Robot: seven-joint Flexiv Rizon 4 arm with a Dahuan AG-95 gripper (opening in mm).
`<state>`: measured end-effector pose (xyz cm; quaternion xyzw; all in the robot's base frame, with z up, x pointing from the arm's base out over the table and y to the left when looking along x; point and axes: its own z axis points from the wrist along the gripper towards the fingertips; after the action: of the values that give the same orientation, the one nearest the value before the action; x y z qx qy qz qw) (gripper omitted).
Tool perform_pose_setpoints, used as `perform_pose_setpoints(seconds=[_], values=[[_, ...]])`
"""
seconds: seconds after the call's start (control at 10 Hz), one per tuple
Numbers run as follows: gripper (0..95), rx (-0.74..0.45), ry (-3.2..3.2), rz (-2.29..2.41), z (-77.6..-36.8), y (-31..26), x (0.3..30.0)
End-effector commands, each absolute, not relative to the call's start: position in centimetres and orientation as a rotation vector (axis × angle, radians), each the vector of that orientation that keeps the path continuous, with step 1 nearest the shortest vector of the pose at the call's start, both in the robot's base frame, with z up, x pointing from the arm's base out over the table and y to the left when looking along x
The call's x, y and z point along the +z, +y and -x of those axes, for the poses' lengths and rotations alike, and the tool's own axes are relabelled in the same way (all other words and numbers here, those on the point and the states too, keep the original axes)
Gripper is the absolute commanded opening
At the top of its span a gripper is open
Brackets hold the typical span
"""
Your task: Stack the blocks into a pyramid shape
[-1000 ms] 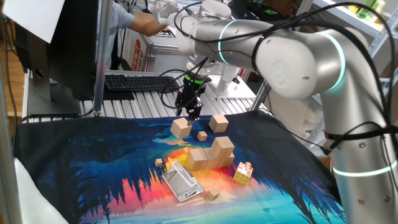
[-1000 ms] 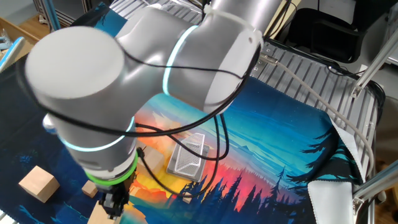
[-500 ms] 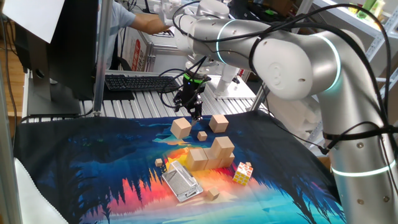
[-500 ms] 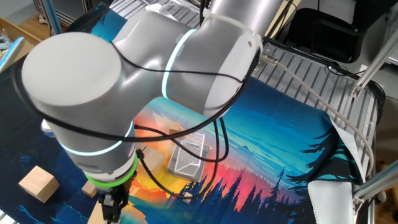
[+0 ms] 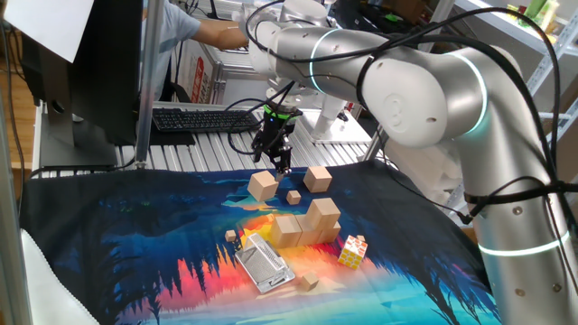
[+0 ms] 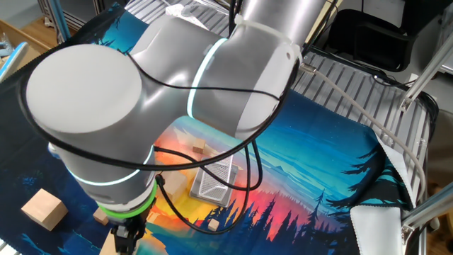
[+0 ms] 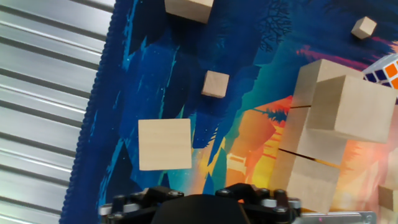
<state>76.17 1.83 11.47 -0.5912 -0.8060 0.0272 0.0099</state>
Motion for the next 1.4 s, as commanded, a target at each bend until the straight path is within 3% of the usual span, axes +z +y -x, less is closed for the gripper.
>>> perform_pose_setpoints(seconds=[0.1,0.9,1.4], values=[[95.0,0.075,-2.530,1.848,-75.8,1.8,11.5],[95.0,0.093,-2.511,1.936,-76.5,1.8,11.1],[95.0,0.087,-2.515,1.927,-79.0,1.5,9.7]])
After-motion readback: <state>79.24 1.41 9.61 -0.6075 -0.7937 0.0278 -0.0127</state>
